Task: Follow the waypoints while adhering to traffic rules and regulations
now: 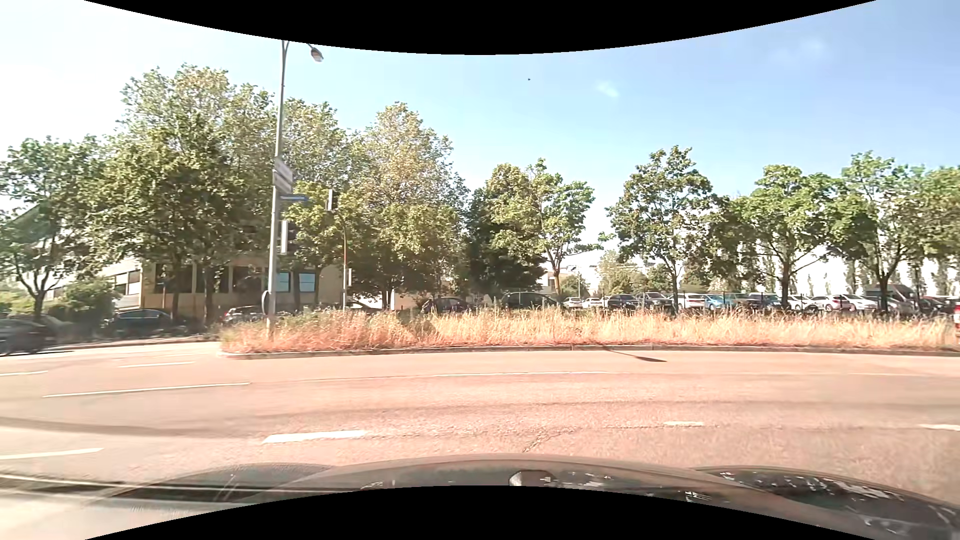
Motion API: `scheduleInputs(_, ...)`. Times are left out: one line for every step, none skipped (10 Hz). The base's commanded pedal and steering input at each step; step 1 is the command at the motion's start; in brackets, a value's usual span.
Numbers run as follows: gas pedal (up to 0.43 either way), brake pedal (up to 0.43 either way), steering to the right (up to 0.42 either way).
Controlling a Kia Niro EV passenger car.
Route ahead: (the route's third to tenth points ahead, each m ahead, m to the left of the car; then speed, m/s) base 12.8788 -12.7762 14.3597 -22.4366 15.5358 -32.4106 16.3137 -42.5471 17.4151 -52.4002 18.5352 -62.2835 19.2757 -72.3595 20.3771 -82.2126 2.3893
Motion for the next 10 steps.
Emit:
scheduleInputs(0.0,0.232,0.438)
scheduleInputs(0.0,0.244,0.44)
scheduleInputs(0.0,0.244,0.44)
scheduleInputs(0.0,0.207,0.441)
scheduleInputs(0.0,0.11,0.441)
scheduleInputs(0.0,0.0,0.441)
scheduleInputs(0.0,0.0,0.441)
scheduleInputs(0.0,0.0,0.441)
scheduleInputs(0.02,0.0,0.438)
scheduleInputs(0.138,0.0,0.431)
